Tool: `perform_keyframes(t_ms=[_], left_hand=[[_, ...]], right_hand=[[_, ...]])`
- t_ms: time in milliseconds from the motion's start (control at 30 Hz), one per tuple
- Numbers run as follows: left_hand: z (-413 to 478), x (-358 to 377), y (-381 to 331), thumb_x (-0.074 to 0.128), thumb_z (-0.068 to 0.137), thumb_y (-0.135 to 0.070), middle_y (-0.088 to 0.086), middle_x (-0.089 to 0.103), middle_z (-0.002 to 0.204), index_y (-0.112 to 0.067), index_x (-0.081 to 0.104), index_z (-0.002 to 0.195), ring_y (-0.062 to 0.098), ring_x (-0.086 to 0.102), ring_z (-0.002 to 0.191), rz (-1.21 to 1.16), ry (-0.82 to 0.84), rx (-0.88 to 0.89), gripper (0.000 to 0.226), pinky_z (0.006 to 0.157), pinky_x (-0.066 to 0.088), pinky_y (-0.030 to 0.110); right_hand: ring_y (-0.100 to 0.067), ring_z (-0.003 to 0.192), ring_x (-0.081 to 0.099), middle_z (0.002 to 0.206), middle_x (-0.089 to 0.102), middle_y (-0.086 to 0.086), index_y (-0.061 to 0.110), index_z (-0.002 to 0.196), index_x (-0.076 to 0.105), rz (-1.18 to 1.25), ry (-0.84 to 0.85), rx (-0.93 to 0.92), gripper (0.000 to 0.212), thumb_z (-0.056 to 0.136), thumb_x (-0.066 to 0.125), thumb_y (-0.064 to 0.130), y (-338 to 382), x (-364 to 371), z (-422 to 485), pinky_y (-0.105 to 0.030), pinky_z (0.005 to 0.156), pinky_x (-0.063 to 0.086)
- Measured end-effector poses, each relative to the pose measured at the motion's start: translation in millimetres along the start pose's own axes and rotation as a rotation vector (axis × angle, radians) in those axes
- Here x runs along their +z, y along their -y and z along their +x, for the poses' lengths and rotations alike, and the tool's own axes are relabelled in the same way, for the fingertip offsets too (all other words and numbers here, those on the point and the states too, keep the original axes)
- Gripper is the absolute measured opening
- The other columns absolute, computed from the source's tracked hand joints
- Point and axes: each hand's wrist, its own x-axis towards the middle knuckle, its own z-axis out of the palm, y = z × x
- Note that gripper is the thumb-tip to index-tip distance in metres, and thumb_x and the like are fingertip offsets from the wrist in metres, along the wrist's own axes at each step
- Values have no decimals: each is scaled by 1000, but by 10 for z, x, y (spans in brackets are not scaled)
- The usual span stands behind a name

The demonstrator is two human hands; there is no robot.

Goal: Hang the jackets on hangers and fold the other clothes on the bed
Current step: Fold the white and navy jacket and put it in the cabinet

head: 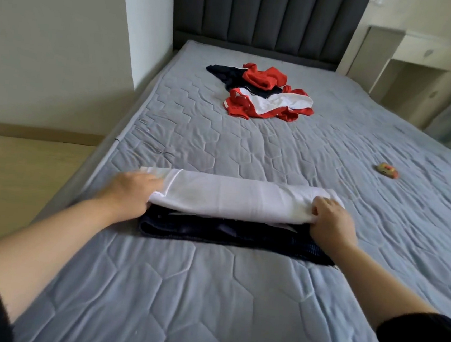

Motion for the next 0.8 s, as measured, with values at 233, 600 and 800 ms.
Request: perform_keyframes(t_ms=[233,600,800], left_hand=[[3,-307,-252,56,79,-19,-7,50,76,-24,44,76,18,53,79,29,850,-127,14,53,31,24],[664,-143,-899,29,100,-46,3,34,151,-23,35,145,24,27,139,-144,274,-283,51,111,26,39],[480,400,-1283,16,98,-56,-7,1,161,-33,4,152,18,-4,147,-88,491,-314,61,117,-3,50]], right_hand=[[-19,79,43,75,41,6,21,69,35,-225,655,-32,25,86,51,14,117,-192,-60,-24,54,27],[-20,62,55,80,65,-8,3,99,67,-110,689,190,21,86,53,11,496,-450,414,-25,56,43],[-20,141,24,152,33,-3,20,146,32,-3,362,-104,47,101,30,34,847,200,121,-37,113,16]])
